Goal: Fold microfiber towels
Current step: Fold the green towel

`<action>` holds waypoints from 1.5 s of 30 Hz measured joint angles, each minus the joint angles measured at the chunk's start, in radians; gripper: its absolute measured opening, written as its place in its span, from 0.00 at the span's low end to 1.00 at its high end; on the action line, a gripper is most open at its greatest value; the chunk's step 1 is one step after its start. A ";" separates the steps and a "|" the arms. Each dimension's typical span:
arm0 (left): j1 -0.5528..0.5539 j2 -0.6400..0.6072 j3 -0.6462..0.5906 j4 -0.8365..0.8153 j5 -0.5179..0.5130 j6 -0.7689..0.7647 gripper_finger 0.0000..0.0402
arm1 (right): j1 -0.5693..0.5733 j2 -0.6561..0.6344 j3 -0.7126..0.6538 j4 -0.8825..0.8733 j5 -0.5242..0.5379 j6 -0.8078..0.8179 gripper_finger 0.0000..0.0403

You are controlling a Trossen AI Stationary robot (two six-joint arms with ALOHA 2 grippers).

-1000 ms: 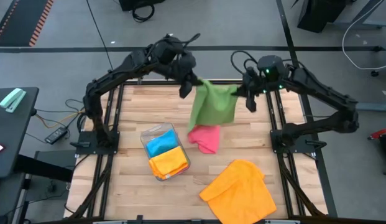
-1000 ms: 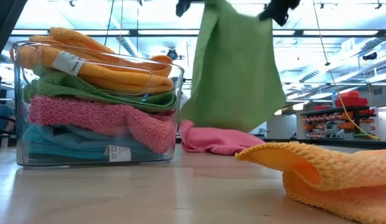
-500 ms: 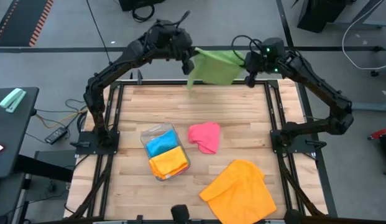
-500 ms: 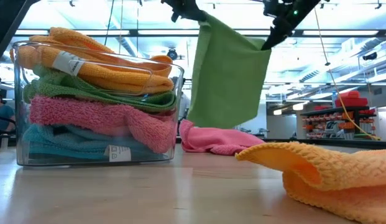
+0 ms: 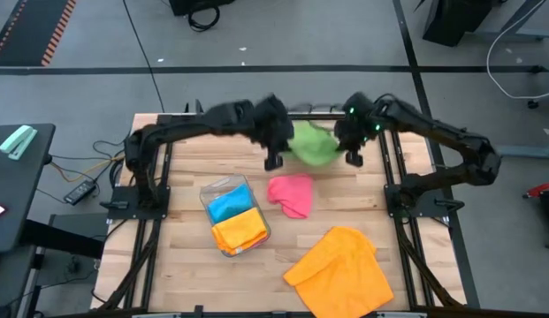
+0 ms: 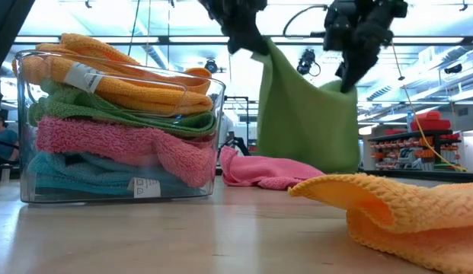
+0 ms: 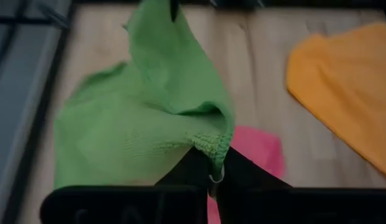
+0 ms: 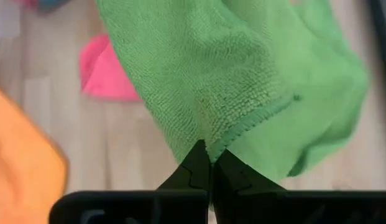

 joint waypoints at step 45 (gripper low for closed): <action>-0.199 0.049 -0.180 0.082 0.024 -0.337 0.24 | 0.139 -0.002 -0.271 0.278 0.209 0.269 0.40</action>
